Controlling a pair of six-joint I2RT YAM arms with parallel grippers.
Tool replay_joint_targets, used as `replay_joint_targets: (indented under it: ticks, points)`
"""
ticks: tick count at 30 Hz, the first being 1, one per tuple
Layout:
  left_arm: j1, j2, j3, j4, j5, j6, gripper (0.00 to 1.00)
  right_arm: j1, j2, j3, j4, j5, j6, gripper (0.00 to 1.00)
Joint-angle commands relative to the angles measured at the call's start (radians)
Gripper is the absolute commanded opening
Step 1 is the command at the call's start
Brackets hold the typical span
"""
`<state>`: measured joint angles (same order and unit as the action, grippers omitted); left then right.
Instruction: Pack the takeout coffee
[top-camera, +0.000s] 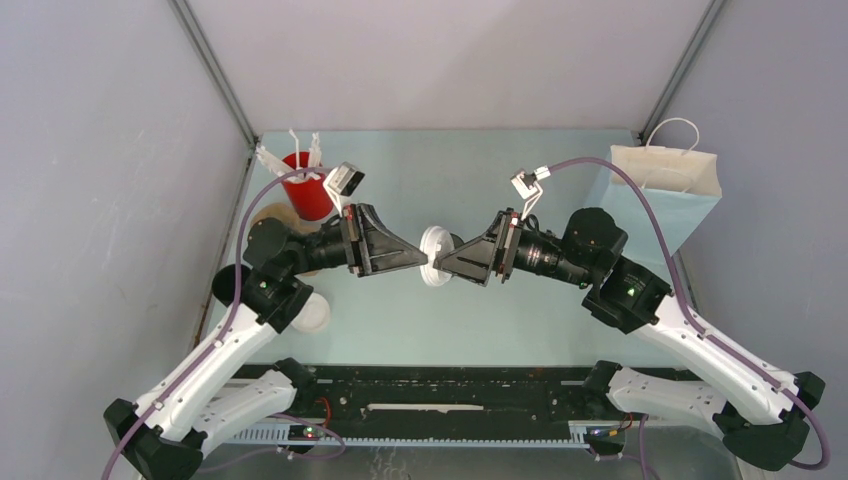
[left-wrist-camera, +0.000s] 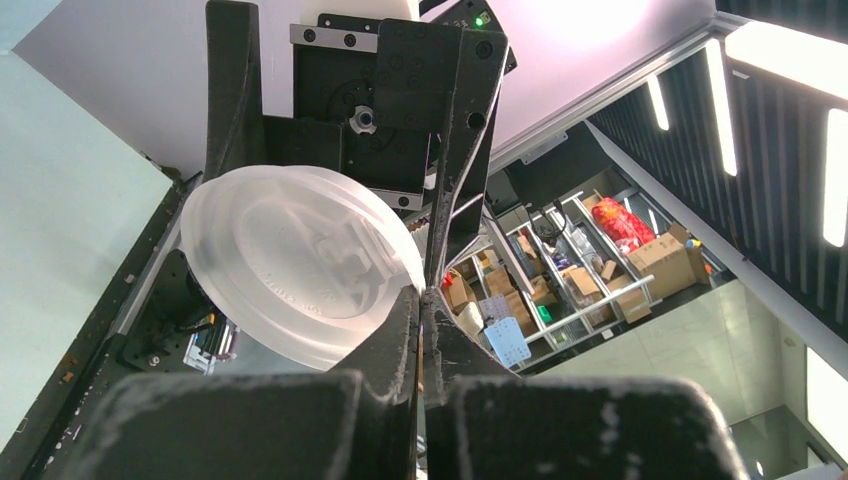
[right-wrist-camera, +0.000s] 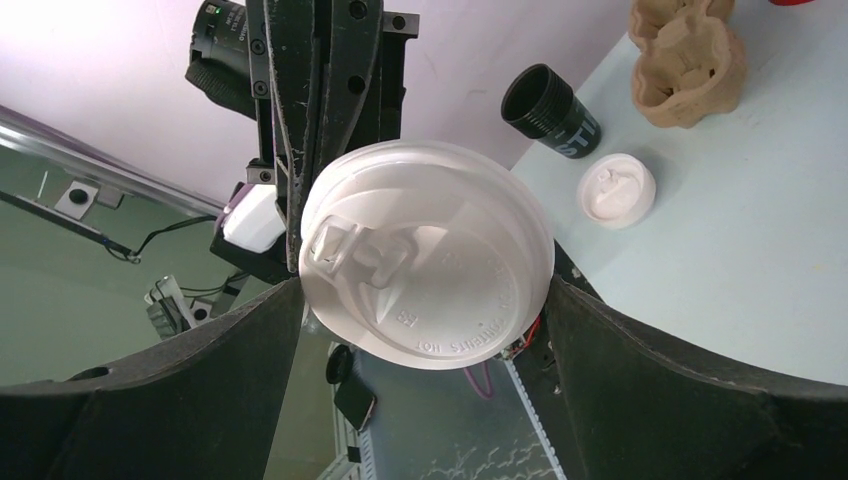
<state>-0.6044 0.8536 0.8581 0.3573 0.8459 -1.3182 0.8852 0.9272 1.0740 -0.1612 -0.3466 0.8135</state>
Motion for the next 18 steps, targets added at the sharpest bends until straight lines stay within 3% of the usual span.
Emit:
replay_joint_targets:
  ticks: [1,18]
  points:
    - [-0.008,-0.012,0.015,0.044,0.020,-0.012,0.00,0.012,-0.003,-0.003,0.073,-0.013,-0.009,1.00]
    - [-0.008,-0.006,0.046,-0.074,-0.010,0.047,0.00,0.026,0.010,0.035,-0.037,0.070,-0.019,1.00]
